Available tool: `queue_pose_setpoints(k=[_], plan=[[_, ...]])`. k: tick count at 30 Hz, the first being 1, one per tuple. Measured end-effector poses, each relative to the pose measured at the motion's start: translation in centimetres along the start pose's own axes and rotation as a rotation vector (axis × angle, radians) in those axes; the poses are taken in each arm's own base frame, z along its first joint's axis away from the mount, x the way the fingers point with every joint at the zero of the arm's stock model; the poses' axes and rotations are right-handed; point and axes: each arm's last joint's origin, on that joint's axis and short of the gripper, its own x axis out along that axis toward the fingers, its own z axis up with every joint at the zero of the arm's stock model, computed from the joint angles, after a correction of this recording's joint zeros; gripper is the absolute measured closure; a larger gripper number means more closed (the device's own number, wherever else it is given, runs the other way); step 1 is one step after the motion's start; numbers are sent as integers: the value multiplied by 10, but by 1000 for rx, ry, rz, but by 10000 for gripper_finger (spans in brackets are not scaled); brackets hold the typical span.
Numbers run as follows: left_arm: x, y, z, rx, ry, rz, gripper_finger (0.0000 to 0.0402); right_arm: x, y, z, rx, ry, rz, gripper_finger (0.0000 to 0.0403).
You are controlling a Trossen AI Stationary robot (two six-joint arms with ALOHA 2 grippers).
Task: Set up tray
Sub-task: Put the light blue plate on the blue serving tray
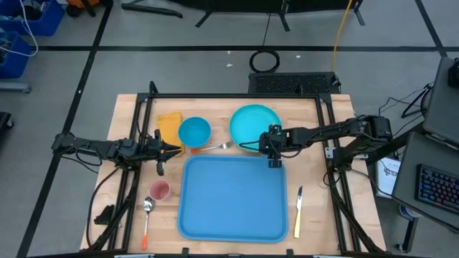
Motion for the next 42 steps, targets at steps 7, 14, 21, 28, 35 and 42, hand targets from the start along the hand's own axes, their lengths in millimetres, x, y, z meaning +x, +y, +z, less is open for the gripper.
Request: queue_pose_setpoints(k=[7,14,21,28,35,42], plan=[[0,0,0,0,0,0,339,0,0,0,-6,-2,2,242],[0,0,0,0,0,1,339,0,0,0,-11,-3,3,275],[0,0,0,0,0,0,339,1,0,2,-5,-19,25,295],[0,0,0,0,0,0,339,2,1,2,5,-19,27,310],[0,0,0,0,0,0,339,15,1,1,10,16,28,315],[0,0,0,0,0,1,339,24,3,0,-10,48,24,351]])
